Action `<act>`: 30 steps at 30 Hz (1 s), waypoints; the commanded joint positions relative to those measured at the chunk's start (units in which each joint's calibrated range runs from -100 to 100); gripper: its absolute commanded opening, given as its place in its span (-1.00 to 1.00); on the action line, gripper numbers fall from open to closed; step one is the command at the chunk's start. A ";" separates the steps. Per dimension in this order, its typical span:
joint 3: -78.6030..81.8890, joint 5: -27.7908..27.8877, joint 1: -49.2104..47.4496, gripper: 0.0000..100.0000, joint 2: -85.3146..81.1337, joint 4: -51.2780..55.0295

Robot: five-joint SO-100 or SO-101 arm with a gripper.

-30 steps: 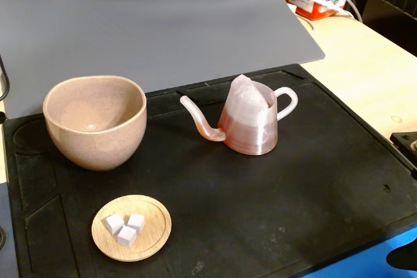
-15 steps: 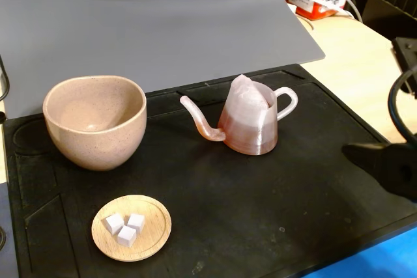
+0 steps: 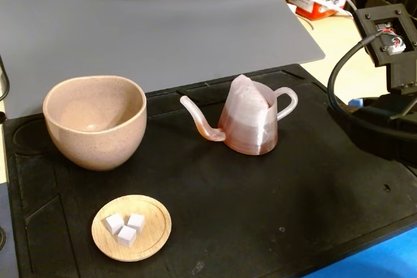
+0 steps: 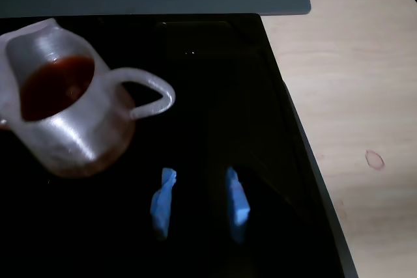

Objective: Pick up a kettle and pour liquid into a cup.

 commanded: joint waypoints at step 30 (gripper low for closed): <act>-24.96 13.36 -3.91 -0.74 29.93 -11.25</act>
